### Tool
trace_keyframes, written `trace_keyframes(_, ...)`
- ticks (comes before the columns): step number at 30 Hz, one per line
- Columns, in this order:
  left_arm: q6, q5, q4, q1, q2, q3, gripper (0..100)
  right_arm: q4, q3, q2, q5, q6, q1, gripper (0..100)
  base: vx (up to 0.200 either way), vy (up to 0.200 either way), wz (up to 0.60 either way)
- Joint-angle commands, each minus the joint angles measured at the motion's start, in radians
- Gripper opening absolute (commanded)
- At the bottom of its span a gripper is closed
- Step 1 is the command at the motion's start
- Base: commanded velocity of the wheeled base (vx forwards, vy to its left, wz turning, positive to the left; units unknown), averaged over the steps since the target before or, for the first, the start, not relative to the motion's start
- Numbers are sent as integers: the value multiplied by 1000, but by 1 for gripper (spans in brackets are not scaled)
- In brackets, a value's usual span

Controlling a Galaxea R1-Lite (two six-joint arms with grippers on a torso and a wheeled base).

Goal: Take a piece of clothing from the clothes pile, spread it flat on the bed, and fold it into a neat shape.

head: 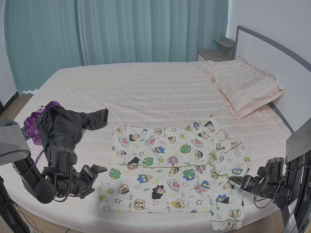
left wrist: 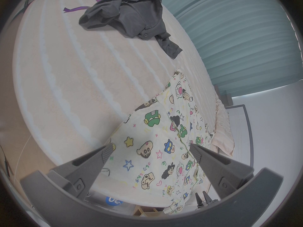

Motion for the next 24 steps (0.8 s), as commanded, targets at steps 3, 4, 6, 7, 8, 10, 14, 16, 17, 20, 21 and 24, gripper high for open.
trace_keyframes(3, 0, 2, -1, 0, 0, 0, 100, -17, 16, -18, 0, 2, 2, 100, 0, 0, 0)
trace_keyframes(4, -2, 2, -1, 0, 0, 0, 100, -17, 16, -23, 0, 2, 2, 100, 0, 0, 0)
trace_keyframes(6, -2, 2, 1, -2, 0, 0, 100, -17, 16, -33, 0, 2, 2, 100, 0, 0, 0)
trace_keyframes(7, -2, 2, 1, -2, 1, 0, 100, -17, 17, -38, 0, 2, 2, 100, 0, 0, 0)
trace_keyframes(8, -2, 2, -1, -3, 0, 2, 100, -17, 16, -43, 0, 2, 2, 100, 0, 0, 0)
trace_keyframes(10, -5, 3, 1, -11, -4, 6, 100, -17, 11, -56, -2, 3, 2, 100, 0, 0, 0)
trace_keyframes(14, -29, 5, 1, -31, -8, 8, 100, -17, -10, -82, 0, 5, 2, 100, 0, -200, 0)
trace_keyframes(16, -33, 5, 1, -31, -8, 6, 100, -15, -44, -90, -3, 14, 2, 100, 0, -200, 0)
trace_keyframes(17, -33, 5, 1, -31, -8, 6, 100, -15, -44, -90, -3, 14, 2, 100, 0, -200, 0)
trace_keyframes(20, -33, 5, 1, -31, -10, 6, 100, -14, -118, -99, -11, 22, 16, 100, 0, -133, 0)
trace_keyframes(21, -33, 5, 1, -31, -10, 5, 100, -14, -142, -96, -13, 20, 19, 100, 0, 0, 0)
trace_keyframes(24, -34, 5, 1, -29, -10, 3, 100, 11, -240, -79, -14, 18, 24, 100, 0, 0, 0)
